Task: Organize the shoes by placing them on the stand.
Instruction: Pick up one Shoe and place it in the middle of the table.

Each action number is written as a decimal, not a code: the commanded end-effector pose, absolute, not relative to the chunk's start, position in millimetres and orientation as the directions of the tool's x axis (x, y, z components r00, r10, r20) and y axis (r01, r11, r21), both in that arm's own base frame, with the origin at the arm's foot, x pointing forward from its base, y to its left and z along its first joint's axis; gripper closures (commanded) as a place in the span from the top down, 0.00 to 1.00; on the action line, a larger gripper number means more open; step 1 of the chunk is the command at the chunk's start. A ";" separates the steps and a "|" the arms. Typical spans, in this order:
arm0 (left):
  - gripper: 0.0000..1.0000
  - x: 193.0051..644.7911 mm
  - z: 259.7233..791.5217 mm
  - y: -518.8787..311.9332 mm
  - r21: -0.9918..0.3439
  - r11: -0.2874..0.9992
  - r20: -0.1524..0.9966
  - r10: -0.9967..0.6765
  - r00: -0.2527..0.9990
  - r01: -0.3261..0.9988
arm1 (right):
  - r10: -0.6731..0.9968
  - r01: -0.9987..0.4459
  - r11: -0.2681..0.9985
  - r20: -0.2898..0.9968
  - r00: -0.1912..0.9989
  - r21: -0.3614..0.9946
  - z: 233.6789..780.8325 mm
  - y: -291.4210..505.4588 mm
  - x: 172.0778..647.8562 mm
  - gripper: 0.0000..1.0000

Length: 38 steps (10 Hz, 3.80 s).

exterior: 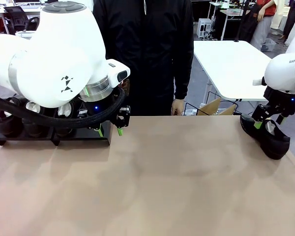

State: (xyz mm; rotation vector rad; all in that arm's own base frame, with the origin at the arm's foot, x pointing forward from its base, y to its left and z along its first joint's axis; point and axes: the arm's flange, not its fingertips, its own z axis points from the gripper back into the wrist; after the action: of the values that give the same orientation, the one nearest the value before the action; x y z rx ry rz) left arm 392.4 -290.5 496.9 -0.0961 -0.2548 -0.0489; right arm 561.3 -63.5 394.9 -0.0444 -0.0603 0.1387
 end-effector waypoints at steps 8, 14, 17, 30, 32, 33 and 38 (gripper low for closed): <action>0.57 391.8 497.0 -288.0 -0.080 0.995 0.258 -0.041 0.965 0.064 | 0.181 -0.182 0.983 -0.019 0.983 -0.032 368.8 -48.6 568.8 1.00; 0.57 391.8 497.0 -288.0 -0.080 0.995 0.258 -0.041 0.965 0.064 | 0.212 -0.211 0.977 -0.024 0.977 0.023 346.9 -56.1 581.2 1.00; 0.57 391.8 497.0 -288.0 -0.080 0.995 0.258 -0.041 0.965 0.064 | 0.226 -0.225 0.974 -0.020 0.974 0.024 338.3 -58.9 582.6 0.71; 0.57 391.8 497.0 -288.0 -0.080 0.995 0.258 -0.041 0.965 0.064 | 0.051 -0.060 0.993 0.090 0.995 0.098 397.5 -35.9 532.5 0.00; 0.57 391.8 497.0 -288.0 -0.080 0.995 0.258 -0.041 0.965 0.064 | 0.012 -0.028 0.987 0.100 0.995 0.157 423.9 12.6 487.9 0.00; 0.57 391.8 497.0 -288.0 -0.080 0.995 0.258 -0.041 0.965 0.064 | 0.072 -0.089 0.981 0.099 0.992 0.174 428.1 37.8 465.4 0.00; 0.57 391.8 497.0 -288.0 -0.080 0.995 0.258 -0.041 0.965 0.064 | 0.053 -0.065 0.987 0.085 0.995 0.147 426.0 18.6 490.1 0.00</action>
State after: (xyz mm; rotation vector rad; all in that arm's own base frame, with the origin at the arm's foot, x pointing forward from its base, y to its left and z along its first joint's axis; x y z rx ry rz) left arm 392.4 -290.7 496.7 -0.0957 -0.2542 -0.0492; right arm 481.2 16.8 417.7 0.1566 -0.0599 0.0458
